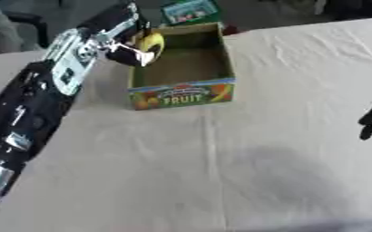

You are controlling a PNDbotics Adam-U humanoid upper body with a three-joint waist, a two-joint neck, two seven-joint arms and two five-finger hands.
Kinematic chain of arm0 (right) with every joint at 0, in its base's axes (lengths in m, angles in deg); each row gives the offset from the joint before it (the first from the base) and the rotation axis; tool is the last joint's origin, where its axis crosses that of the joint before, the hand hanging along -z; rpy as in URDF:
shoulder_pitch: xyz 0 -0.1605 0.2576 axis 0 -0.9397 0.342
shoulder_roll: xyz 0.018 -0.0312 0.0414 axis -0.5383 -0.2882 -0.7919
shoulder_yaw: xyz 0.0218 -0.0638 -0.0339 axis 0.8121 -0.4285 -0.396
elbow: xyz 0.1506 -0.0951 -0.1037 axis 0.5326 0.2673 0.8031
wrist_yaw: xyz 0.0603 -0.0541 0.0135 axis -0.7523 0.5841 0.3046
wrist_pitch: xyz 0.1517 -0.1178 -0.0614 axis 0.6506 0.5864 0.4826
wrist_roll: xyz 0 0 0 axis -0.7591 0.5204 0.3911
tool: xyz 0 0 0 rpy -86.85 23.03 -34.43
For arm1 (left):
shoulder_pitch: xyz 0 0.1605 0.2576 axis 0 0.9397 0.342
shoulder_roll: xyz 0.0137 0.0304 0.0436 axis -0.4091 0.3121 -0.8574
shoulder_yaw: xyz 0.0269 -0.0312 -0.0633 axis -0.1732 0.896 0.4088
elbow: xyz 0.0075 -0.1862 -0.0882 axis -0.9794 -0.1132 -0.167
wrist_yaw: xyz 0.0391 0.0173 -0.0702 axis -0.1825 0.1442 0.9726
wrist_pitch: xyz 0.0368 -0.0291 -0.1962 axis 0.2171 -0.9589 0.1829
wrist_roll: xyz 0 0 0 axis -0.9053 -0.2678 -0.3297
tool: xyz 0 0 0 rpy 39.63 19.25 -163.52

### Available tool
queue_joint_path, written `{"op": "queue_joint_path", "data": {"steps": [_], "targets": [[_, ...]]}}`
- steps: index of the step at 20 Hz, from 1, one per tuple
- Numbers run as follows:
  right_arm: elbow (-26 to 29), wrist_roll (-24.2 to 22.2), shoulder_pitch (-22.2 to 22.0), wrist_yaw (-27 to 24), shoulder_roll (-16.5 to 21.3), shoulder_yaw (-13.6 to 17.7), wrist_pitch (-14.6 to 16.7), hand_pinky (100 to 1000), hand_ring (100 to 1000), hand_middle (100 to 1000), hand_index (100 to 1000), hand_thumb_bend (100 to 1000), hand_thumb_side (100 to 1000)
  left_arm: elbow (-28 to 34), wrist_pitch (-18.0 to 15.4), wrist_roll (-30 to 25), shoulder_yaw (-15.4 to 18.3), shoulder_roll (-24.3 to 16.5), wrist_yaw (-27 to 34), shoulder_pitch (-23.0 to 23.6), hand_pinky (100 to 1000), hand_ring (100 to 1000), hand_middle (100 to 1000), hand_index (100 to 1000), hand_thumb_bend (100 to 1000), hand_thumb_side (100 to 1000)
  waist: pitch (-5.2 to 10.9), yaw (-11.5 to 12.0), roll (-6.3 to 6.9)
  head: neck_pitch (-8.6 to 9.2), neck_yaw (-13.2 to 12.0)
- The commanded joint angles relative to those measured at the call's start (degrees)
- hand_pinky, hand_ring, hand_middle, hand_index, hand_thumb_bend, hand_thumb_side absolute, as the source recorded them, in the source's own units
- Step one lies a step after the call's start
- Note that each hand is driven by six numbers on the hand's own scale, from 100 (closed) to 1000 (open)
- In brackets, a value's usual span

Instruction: Pick up objects on the table and place them in the box.

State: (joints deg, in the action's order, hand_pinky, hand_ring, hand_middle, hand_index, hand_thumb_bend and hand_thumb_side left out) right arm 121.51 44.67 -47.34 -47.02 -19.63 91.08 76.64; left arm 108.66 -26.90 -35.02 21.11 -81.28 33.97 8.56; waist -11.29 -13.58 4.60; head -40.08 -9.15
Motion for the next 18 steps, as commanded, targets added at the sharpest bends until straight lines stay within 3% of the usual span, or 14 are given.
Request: {"op": "queue_joint_path", "data": {"steps": [1, 3, 4, 9, 12, 15, 18], "targets": [[1.0, -0.7, 1.0, -0.1, 0.7, -0.4, -0.1, 416, 545, 503, 692, 100, 706, -3.6, 0.7, 5.6, 2.9, 1.5, -4.8, -2.2, 422, 308, 221, 415, 235, 179, 0.56, -0.6, -0.25, 1.15, -1.1], [1.0, -0.9, 1.2, 0.0, 0.6, -0.5, -0.1, 416, 545, 503, 692, 100, 708, -5.1, 1.4, 8.7, 3.5, 2.7, -9.0, -2.3, 518, 470, 415, 605, 461, 212, 0.31, -1.2, -0.28, 1.32, -1.4], [1.0, -1.0, 1.3, 0.0, 0.5, -0.6, -0.1, 416, 545, 502, 692, 100, 710, -5.5, 1.5, 9.9, 3.7, 3.0, -11.0, -2.3, 569, 534, 492, 689, 504, 234, 0.23, -1.4, -0.28, 1.38, -1.5], [0.9, -0.9, 1.2, 0.1, 0.4, -0.4, -0.2, 417, 545, 503, 692, 100, 712, -6.3, 2.0, 10.1, 4.2, 3.3, -15.6, -1.5, 654, 652, 637, 777, 519, 275, 0.28, -1.1, -0.23, 1.38, -1.3], [0.8, -0.8, 1.0, 0.2, 0.3, -0.2, -0.2, 417, 545, 503, 692, 100, 710, -5.1, 1.9, 9.7, 4.4, 2.9, -14.7, -0.6, 657, 665, 659, 784, 464, 271, 0.55, -0.3, -0.35, 1.2, -0.9], [0.7, -0.5, 0.8, 0.0, 0.3, 0.1, -0.2, 418, 545, 503, 692, 100, 705, -1.6, 1.6, 9.7, 4.4, 1.6, -9.7, 0.9, 644, 640, 636, 775, 349, 235, 0.85, 0.6, -0.62, 0.94, -0.3], [0.6, -0.2, 0.5, -0.1, 0.3, 0.4, -0.1, 418, 545, 503, 692, 100, 703, 5.2, 2.0, 9.8, 4.0, -0.9, -0.7, 3.3, 611, 594, 590, 747, 130, 188, 1.23, 1.7, -0.85, 0.56, 0.7]]}}
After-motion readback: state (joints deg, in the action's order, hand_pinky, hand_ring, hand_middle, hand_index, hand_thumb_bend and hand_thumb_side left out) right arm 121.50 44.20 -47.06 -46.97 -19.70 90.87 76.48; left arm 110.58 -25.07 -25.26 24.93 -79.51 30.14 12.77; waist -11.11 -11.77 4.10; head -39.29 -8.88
